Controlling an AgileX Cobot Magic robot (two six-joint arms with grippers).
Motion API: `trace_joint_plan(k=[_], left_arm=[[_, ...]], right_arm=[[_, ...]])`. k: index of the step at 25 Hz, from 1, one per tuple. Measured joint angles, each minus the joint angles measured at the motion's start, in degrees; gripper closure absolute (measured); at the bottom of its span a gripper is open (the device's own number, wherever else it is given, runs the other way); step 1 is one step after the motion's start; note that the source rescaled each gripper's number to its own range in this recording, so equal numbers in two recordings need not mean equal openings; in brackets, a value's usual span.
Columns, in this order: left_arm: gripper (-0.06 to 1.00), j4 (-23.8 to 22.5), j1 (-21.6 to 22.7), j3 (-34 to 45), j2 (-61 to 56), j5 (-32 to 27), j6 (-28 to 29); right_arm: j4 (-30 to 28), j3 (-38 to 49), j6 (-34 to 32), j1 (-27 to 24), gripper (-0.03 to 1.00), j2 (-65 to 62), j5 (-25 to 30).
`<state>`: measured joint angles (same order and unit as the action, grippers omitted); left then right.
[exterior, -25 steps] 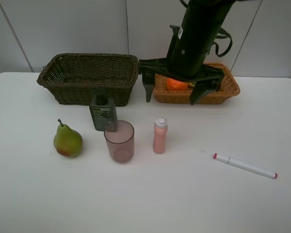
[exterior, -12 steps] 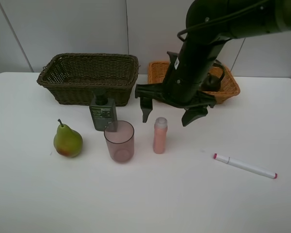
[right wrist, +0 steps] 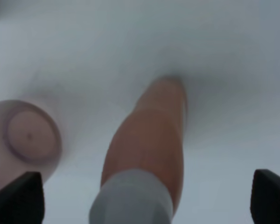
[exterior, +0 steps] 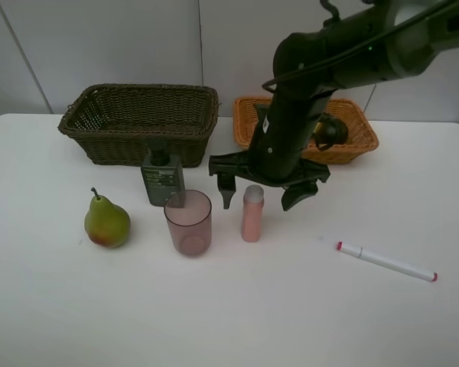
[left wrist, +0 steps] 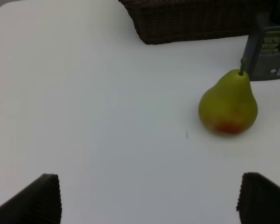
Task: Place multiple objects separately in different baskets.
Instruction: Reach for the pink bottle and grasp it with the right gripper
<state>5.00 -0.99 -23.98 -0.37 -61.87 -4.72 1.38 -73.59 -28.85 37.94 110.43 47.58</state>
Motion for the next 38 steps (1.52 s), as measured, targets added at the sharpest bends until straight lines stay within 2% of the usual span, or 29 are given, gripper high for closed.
trace_joint_plan(k=[10, 12, 16, 22, 23, 25, 27, 38], left_arm=[[-0.06, 0.0, 0.0, 0.0, 0.0, 0.0, 0.0], [-0.06, 0.0, 0.0, 0.0, 0.0, 0.0, 0.0], [-0.06, 0.0, 0.0, 0.0, 0.0, 0.0, 0.0], [-0.06, 0.0, 0.0, 0.0, 0.0, 0.0, 0.0], [-0.06, 0.0, 0.0, 0.0, 0.0, 0.0, 0.0], [-0.06, 0.0, 0.0, 0.0, 0.0, 0.0, 0.0], [-0.06, 0.0, 0.0, 0.0, 0.0, 0.0, 0.0], [-0.06, 0.0, 0.0, 0.0, 0.0, 0.0, 0.0]], right_arm=[[-0.51, 0.04, 0.0, 0.0, 0.13, 2.43, -2.4], [-0.51, 0.04, 0.0, 0.0, 0.17, 2.43, -2.54], [-0.51, 0.04, 0.0, 0.0, 0.31, 2.64, -2.6], [-0.51, 0.04, 0.0, 0.0, 0.38, 3.01, -2.6], [-0.51, 0.04, 0.0, 0.0, 0.42, 3.01, -2.6], [-0.51, 0.04, 0.0, 0.0, 0.56, 3.01, -2.6], [-0.6, 0.04, 0.0, 0.0, 0.75, 3.01, -2.53], [-0.6, 0.04, 0.0, 0.0, 0.75, 3.01, -2.32]])
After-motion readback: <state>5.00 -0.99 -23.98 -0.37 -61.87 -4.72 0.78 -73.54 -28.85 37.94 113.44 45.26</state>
